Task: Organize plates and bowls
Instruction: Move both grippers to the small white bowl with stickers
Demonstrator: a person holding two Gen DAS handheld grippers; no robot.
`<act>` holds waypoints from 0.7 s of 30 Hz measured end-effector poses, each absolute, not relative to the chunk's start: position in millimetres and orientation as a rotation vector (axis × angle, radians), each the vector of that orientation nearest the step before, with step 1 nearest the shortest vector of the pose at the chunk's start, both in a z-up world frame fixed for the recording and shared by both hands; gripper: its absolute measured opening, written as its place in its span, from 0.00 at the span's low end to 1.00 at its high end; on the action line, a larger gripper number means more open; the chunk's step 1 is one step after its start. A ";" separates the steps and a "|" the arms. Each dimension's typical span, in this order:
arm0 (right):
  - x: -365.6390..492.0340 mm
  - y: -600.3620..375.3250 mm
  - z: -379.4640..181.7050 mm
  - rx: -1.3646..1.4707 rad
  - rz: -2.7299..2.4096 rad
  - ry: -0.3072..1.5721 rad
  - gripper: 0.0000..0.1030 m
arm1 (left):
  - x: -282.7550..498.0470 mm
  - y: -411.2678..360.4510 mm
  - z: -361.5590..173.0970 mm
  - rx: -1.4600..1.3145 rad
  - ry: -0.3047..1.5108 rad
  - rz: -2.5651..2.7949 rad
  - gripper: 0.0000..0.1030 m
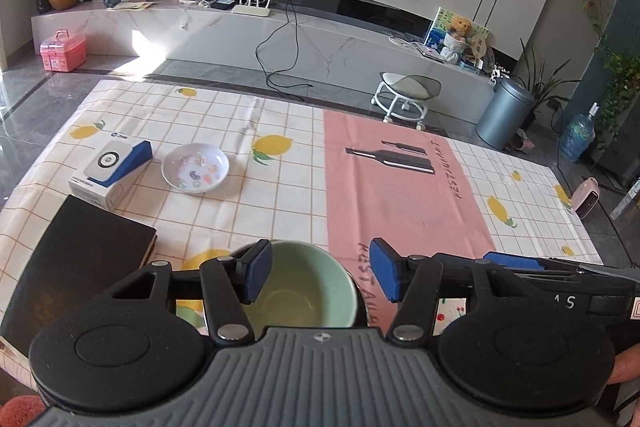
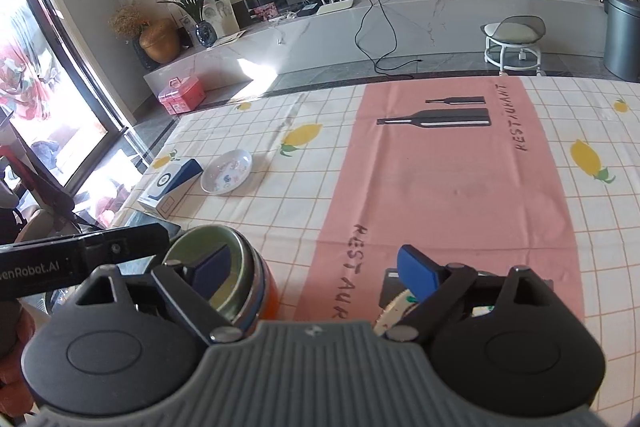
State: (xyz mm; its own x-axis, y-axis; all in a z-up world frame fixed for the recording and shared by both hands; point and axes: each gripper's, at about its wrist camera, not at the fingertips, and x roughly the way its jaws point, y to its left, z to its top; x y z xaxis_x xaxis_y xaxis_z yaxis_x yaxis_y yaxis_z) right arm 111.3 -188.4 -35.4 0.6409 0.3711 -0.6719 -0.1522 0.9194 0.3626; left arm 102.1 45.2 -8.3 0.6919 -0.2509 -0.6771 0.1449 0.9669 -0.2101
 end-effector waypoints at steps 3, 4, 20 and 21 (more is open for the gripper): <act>129.6 -177.4 -34.3 0.322 0.317 0.847 0.88 | 113.2 58.6 -5.9 -0.155 0.770 -0.202 0.68; 136.9 -173.1 -34.9 0.336 0.315 0.858 0.88 | 118.1 63.9 -6.1 -0.163 0.773 -0.193 0.69; 234.1 -126.3 -48.3 0.458 0.317 0.966 0.89 | 191.8 135.4 -34.7 -0.359 0.807 -0.132 0.73; 239.8 -123.2 -48.8 0.463 0.322 0.963 0.88 | 196.5 140.4 -37.0 -0.380 0.806 -0.130 0.73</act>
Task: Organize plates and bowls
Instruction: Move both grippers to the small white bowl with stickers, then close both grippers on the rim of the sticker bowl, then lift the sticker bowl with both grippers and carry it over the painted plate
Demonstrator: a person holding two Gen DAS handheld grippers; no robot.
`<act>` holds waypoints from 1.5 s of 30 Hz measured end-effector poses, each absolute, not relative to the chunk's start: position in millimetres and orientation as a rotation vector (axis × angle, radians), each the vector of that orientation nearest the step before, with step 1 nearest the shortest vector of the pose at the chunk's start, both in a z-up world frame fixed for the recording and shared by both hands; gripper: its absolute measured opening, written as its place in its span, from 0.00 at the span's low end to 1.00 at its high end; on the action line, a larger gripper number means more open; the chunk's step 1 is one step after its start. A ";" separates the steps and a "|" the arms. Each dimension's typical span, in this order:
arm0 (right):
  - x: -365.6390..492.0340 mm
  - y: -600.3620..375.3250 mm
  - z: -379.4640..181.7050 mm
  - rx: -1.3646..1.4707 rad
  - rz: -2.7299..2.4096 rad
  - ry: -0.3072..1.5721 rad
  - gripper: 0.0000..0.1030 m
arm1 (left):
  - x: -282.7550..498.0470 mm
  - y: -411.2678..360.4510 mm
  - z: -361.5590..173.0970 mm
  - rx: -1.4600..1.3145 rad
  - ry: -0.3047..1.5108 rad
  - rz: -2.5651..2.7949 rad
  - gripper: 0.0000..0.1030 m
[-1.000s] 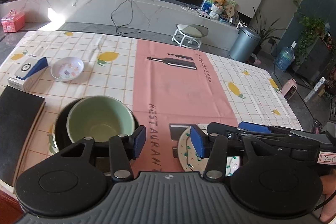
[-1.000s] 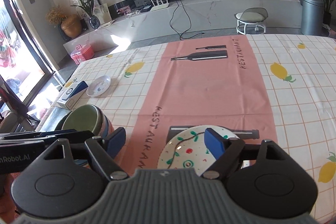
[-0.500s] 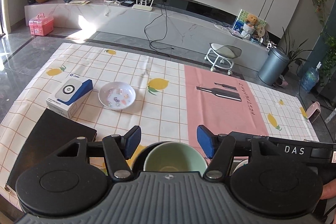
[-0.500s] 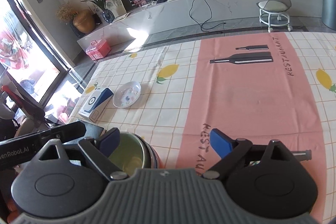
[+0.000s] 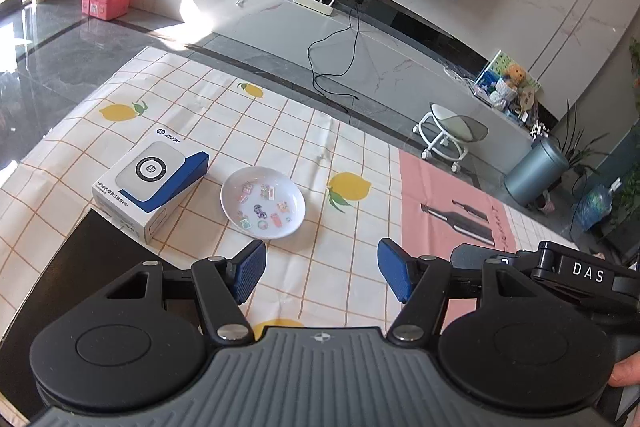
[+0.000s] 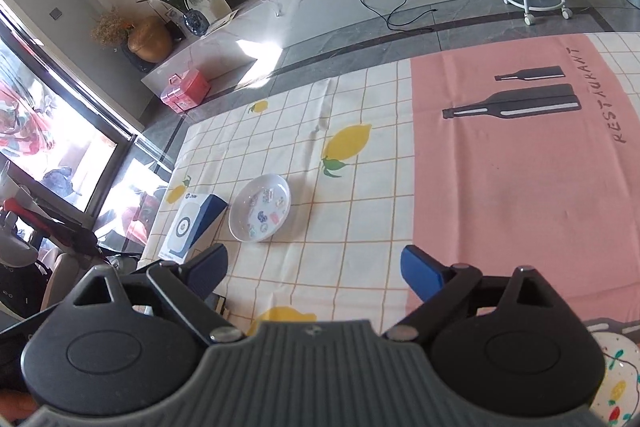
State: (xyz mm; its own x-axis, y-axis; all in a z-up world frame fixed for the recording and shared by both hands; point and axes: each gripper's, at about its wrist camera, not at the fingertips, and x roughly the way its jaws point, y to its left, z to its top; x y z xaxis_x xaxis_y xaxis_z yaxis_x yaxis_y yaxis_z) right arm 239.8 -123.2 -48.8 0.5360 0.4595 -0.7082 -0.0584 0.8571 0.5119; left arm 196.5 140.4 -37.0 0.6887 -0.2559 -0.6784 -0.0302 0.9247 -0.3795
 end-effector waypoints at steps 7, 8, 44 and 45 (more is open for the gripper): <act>288.9 -103.1 -68.5 0.543 0.321 1.015 0.72 | 231.2 174.2 -59.9 -0.466 0.805 -0.073 0.69; 294.5 -99.2 -72.1 0.548 0.325 1.025 0.70 | 237.5 178.0 -64.4 -0.473 0.812 -0.066 0.68; 347.6 -54.7 -118.2 0.665 0.438 1.158 0.02 | 263.8 175.7 -81.8 -0.498 0.868 0.037 0.03; 341.8 -58.9 -111.1 0.678 0.443 1.145 0.02 | 258.0 172.8 -73.0 -0.500 0.849 0.034 0.03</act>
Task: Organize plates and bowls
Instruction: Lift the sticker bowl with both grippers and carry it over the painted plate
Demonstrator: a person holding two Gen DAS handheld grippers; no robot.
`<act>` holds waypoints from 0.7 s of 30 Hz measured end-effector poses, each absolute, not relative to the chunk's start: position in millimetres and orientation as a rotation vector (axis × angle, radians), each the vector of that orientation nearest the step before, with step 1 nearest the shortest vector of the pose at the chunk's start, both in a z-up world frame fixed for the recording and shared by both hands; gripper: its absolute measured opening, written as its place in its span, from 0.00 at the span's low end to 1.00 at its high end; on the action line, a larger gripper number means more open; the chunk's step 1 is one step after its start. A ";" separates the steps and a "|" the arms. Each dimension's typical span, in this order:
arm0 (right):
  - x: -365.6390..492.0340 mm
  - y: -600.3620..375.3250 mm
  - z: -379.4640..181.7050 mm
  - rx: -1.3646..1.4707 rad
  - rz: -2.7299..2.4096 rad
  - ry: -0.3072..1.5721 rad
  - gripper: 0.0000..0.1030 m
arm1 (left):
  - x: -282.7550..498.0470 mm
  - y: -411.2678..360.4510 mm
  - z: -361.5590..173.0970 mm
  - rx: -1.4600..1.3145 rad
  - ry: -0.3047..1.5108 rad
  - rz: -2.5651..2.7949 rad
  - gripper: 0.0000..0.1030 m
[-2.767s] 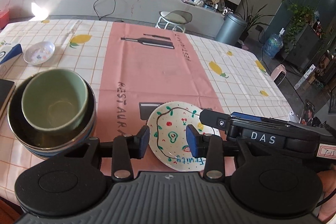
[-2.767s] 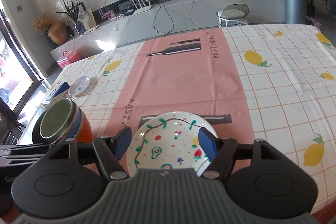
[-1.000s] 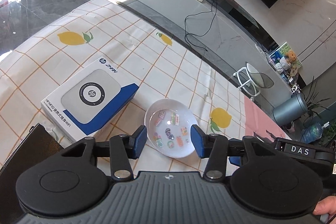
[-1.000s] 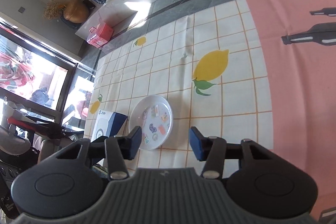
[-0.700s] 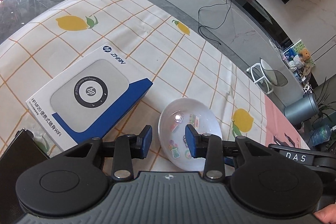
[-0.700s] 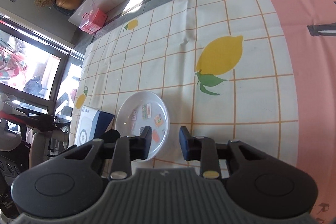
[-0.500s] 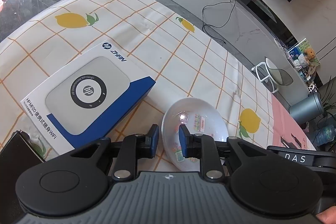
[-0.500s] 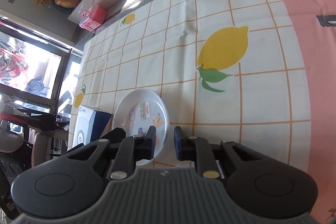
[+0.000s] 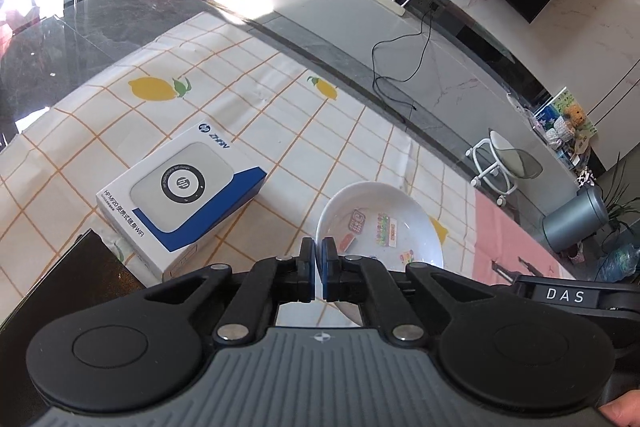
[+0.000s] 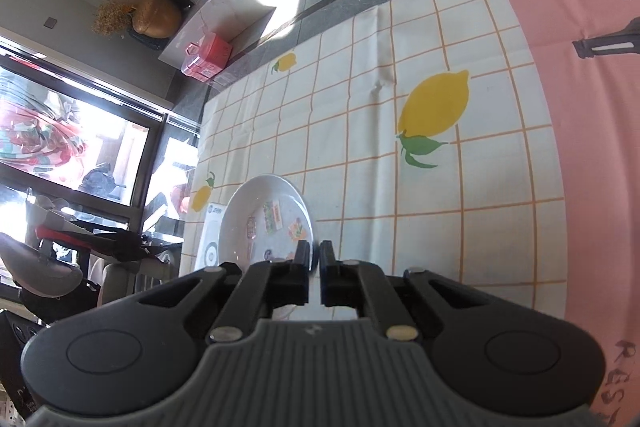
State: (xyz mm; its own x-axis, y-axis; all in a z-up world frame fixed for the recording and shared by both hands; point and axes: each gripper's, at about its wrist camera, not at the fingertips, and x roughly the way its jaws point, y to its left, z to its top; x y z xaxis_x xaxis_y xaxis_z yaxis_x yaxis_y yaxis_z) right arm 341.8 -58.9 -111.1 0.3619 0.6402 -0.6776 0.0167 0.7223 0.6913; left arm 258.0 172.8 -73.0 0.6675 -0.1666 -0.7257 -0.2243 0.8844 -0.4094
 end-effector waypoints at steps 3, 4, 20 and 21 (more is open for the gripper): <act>321.4 -71.5 -88.3 0.713 0.463 1.099 0.02 | 240.2 163.9 -47.5 -0.509 0.805 0.016 0.02; 313.7 -76.6 -82.2 0.723 0.467 1.088 0.02 | 234.6 160.3 -40.0 -0.509 0.796 0.010 0.02; 165.6 -213.0 -48.9 0.861 0.338 0.898 0.01 | 141.6 32.8 -6.8 -0.426 0.774 -0.209 0.03; 155.3 -222.8 -49.5 0.864 0.319 0.886 0.01 | 136.0 23.5 -9.0 -0.423 0.780 -0.227 0.03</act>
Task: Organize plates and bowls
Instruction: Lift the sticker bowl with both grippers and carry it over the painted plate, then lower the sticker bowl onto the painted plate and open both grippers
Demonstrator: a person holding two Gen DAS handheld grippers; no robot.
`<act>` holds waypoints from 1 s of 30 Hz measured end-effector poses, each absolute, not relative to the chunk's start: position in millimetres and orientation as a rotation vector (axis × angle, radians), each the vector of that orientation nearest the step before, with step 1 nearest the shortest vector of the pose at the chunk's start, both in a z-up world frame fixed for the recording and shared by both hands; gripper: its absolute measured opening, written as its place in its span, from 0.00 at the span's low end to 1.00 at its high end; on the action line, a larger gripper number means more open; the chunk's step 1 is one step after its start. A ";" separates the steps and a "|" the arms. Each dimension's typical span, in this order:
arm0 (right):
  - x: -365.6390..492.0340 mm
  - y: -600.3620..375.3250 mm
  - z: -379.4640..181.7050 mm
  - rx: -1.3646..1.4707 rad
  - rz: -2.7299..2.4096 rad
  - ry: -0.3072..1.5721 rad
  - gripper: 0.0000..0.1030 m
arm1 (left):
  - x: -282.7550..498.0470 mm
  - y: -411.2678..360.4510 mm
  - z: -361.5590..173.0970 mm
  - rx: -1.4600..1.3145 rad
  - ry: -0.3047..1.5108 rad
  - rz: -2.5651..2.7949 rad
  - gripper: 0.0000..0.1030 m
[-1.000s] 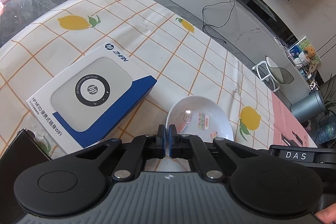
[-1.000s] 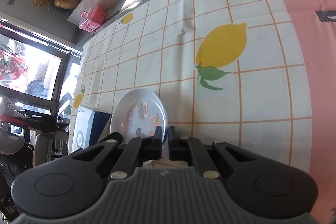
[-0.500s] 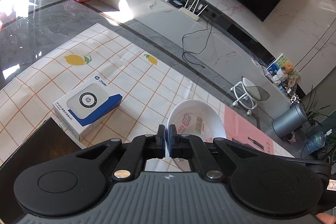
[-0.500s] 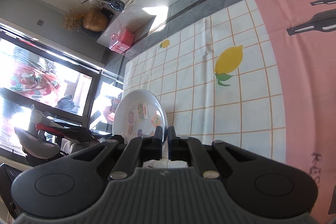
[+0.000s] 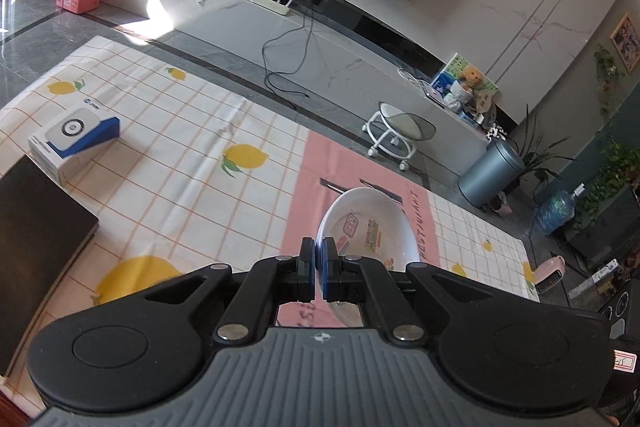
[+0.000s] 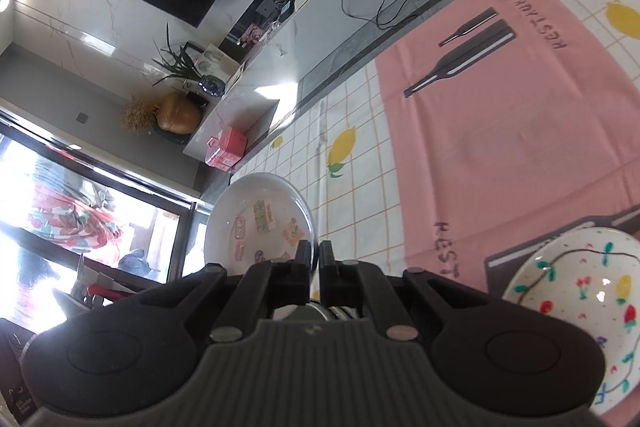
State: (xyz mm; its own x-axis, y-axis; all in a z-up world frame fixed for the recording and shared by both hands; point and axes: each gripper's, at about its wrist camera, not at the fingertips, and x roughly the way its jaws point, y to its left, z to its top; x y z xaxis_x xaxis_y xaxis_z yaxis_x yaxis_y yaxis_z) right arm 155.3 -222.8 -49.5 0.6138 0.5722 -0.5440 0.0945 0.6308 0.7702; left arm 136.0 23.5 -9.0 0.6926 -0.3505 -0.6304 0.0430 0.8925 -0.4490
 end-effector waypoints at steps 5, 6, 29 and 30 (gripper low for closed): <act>112.4 -266.9 -54.4 0.884 0.253 0.842 0.01 | 116.4 -12.9 -20.1 -0.399 0.807 -0.292 0.03; 103.7 -276.4 -57.9 0.892 0.234 0.837 0.01 | 111.9 -20.7 -22.8 -0.395 0.814 -0.303 0.03; 36.5 -321.0 -128.1 0.786 0.016 0.919 0.01 | 80.5 -66.4 -117.4 -0.416 1.050 -0.312 0.04; 37.6 -319.8 -128.8 0.778 0.016 0.920 0.01 | 80.1 -67.1 -119.4 -0.418 1.054 -0.308 0.04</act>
